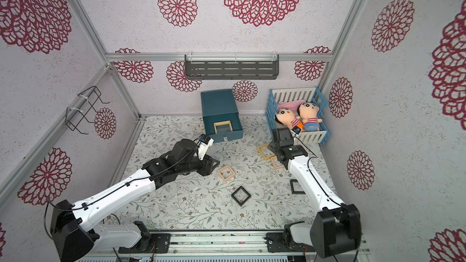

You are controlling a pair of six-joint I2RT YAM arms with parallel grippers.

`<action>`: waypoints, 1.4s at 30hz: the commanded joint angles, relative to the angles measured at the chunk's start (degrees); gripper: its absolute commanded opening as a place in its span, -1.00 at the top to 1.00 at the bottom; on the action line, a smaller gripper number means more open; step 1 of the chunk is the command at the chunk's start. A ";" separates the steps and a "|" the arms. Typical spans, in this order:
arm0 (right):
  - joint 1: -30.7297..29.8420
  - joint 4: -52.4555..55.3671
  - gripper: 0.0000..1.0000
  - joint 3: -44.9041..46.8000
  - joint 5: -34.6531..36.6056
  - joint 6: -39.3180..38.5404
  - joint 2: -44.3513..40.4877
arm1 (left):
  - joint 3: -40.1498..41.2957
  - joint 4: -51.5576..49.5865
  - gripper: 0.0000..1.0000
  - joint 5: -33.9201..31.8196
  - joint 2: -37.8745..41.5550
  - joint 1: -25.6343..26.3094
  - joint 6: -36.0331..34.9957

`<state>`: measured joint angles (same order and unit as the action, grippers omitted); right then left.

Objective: Place the brooch boxes into the drawer by color
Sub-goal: Pick up the brooch box from the center of the board.

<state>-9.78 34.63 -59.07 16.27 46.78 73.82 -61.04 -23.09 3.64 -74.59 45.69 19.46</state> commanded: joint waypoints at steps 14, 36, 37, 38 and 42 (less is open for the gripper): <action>3.59 -11.43 0.39 1.58 -5.74 3.02 9.16 | 2.59 5.23 -0.11 -8.56 -0.13 4.55 -1.18; 3.45 -12.35 0.52 -7.99 -9.43 -6.56 26.57 | 5.14 4.46 -0.11 -11.56 4.10 4.50 0.03; 3.49 -12.52 0.52 -7.78 -9.47 -5.91 26.80 | 5.08 4.42 -0.11 -11.55 4.10 4.50 0.00; 3.50 -13.08 0.52 -7.36 -9.84 -5.04 26.86 | 5.05 4.46 -0.11 -11.55 4.10 4.50 -0.03; 3.45 -14.09 0.53 -6.71 -11.29 -1.54 27.83 | 4.79 4.40 -0.11 -11.33 3.92 4.50 0.11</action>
<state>-6.17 22.04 -65.71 6.20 42.44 100.82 -56.27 -19.18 -7.22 -71.26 49.63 19.14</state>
